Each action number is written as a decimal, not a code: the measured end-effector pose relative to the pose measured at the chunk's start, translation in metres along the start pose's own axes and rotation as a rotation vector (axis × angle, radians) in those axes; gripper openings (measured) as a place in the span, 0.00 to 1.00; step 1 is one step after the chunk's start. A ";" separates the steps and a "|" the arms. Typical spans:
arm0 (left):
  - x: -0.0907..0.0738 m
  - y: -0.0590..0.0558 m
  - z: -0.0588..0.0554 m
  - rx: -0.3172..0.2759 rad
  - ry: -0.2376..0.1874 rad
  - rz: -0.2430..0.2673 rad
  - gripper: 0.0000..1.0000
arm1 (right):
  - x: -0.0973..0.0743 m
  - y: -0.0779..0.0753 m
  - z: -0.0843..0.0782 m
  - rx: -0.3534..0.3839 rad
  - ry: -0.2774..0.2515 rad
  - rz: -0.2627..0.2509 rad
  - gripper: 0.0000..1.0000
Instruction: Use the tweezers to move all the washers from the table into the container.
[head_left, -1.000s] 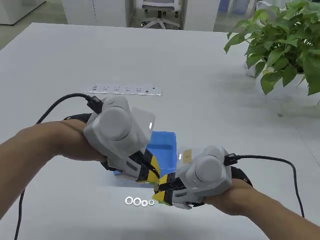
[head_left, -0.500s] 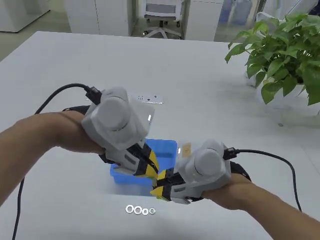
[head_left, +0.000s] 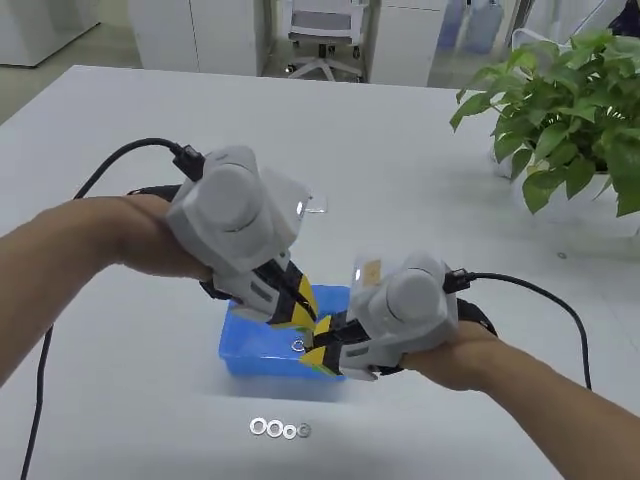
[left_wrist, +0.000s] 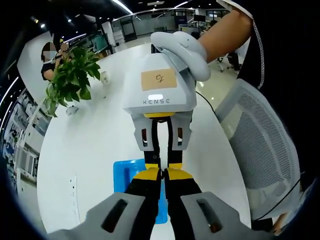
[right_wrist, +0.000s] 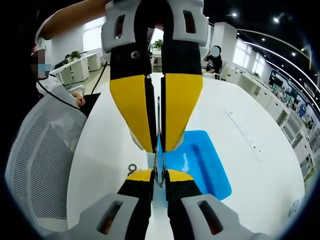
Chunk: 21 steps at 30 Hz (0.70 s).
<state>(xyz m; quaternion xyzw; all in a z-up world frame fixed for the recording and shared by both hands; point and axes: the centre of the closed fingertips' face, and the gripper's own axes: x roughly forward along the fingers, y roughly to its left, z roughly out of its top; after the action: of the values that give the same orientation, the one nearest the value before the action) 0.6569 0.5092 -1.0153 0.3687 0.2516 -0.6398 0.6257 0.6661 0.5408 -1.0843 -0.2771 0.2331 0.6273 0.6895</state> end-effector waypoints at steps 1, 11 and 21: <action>0.000 0.002 0.000 0.000 0.000 0.001 0.07 | 0.000 -0.002 0.000 0.002 -0.002 -0.002 0.10; 0.003 0.018 -0.004 0.004 0.002 0.013 0.07 | 0.003 -0.020 -0.002 0.012 -0.014 -0.023 0.10; 0.012 0.029 -0.013 0.004 0.010 0.009 0.07 | 0.010 -0.029 -0.011 0.025 -0.008 -0.022 0.10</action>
<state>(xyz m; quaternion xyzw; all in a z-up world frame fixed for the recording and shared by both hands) 0.6879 0.5089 -1.0285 0.3744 0.2518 -0.6356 0.6264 0.6962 0.5393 -1.0965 -0.2682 0.2351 0.6179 0.7007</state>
